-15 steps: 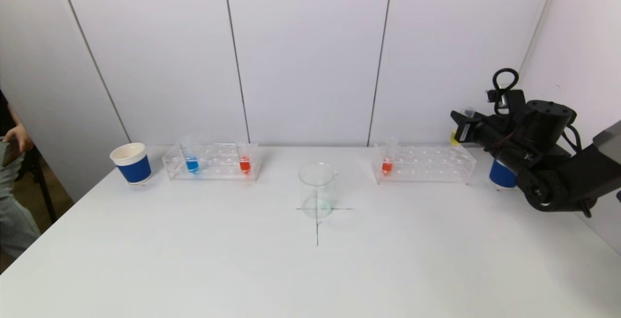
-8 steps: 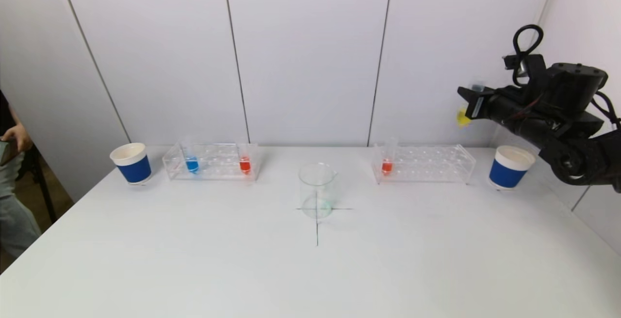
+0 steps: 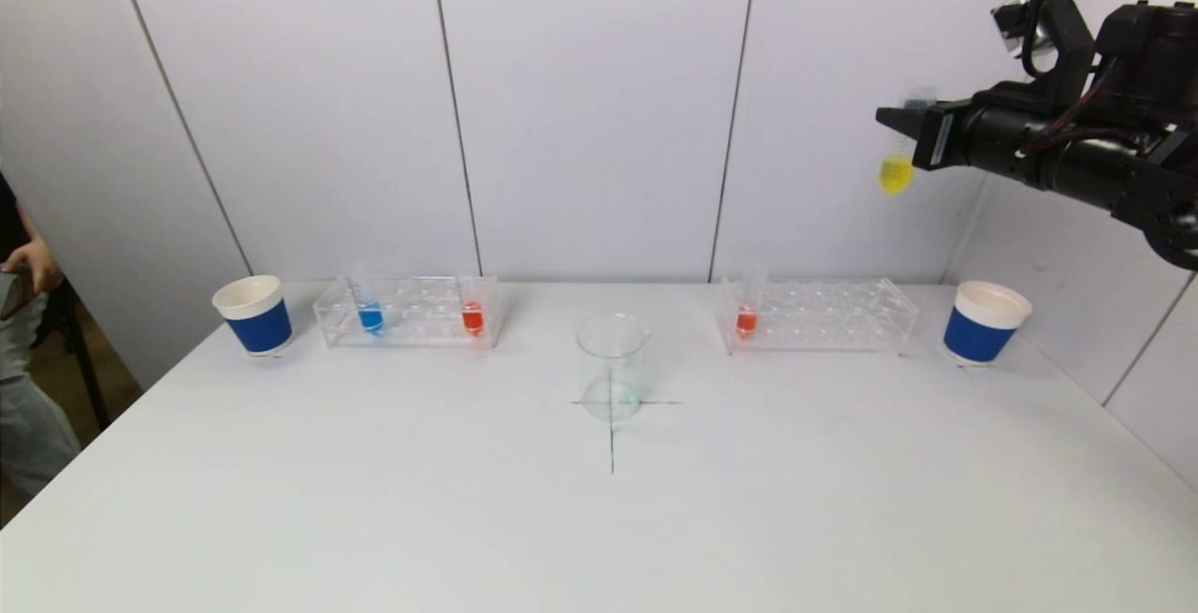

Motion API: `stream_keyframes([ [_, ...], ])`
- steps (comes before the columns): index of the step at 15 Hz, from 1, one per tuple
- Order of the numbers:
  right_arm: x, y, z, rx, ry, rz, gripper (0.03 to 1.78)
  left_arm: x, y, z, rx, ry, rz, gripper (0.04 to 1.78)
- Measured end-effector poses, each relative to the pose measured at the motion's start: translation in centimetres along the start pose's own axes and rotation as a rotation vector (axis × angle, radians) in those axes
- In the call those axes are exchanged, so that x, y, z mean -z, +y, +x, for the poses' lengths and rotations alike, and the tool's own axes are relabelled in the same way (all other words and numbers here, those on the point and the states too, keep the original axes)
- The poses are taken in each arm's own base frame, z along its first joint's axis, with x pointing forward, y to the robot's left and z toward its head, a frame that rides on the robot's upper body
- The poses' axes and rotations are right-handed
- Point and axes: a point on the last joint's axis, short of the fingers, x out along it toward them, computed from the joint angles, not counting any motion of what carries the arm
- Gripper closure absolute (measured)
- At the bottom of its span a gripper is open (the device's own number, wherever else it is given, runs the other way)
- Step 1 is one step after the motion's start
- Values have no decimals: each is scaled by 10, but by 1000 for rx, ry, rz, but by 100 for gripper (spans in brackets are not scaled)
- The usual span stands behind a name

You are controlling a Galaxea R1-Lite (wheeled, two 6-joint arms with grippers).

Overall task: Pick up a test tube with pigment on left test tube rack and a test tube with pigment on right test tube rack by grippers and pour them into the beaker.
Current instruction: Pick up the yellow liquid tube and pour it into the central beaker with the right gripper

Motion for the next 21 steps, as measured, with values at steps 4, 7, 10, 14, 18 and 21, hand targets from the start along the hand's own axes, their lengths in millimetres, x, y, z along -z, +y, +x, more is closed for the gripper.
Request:
stream_keyframes([
  [4, -30, 9, -8, -101, 2, -71, 131, 0, 0, 0, 1, 0, 0, 5],
  [7, -38, 11, -8, -148, 11, -119, 131, 0, 0, 0, 0, 0, 0, 5],
  [10, -40, 18, -7, -219, 41, -146, 131, 0, 0, 0, 1, 0, 0, 5],
  [14, -36, 31, -2, -269, 45, -255, 131, 0, 0, 0, 1, 0, 0, 5],
  [18, -30, 60, 6, -354, 42, -323, 131, 0, 0, 0, 1, 0, 0, 5],
  [21, -22, 84, 12, -427, 63, -390, 131, 0, 0, 0, 1, 0, 0, 5],
])
